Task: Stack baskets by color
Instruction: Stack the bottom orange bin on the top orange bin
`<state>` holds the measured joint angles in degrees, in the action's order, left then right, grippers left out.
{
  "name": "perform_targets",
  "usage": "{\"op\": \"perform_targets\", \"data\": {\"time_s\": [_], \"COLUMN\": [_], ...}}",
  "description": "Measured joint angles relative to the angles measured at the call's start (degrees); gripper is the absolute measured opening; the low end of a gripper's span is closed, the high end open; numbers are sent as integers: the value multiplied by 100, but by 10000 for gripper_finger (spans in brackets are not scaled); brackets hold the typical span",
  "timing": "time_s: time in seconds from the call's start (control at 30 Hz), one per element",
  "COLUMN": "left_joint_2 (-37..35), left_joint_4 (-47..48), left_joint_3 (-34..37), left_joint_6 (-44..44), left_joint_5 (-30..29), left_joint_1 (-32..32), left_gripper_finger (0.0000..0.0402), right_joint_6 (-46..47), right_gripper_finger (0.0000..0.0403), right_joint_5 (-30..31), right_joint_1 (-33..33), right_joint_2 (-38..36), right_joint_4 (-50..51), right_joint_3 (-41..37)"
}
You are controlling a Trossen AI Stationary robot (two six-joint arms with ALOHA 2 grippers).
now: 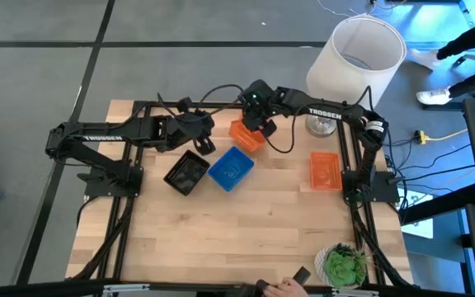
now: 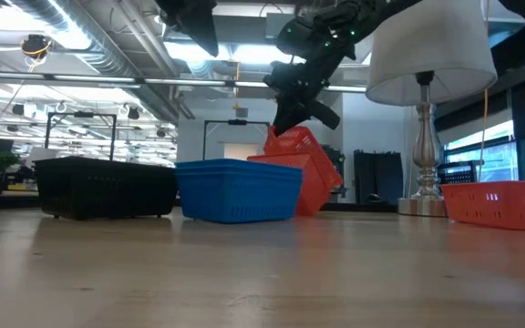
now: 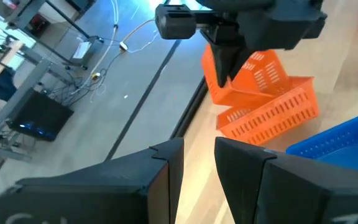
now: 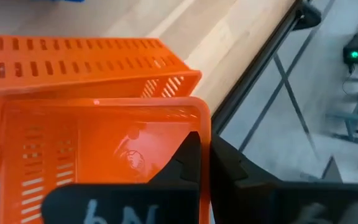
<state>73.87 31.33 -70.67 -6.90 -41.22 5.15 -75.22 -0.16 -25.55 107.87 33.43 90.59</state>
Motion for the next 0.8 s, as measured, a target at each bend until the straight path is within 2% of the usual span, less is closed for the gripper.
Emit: {"op": "perform_targets", "data": {"time_s": [0.13,0.27,0.5,0.63,0.8], "left_joint_2": [0,0,0,1,2], "left_joint_4": [2,8,172,316,432], "left_joint_3": [0,0,0,0,0], "left_joint_6": [51,51,77,100,208], "left_joint_5": [45,45,45,45,45], "left_joint_1": [0,0,0,0,0], "left_gripper_finger": [85,85,85,85,85], "right_joint_6": [5,185,728,607,439], "right_gripper_finger": [4,4,4,4,4], "right_joint_5": [444,494,11,-52,-441], "right_joint_1": [137,266,388,404,399], "right_joint_2": [0,0,-5,-7,-7], "right_joint_4": [221,469,1410,1466,1295], "right_joint_3": [131,536,1174,1113,885]}}
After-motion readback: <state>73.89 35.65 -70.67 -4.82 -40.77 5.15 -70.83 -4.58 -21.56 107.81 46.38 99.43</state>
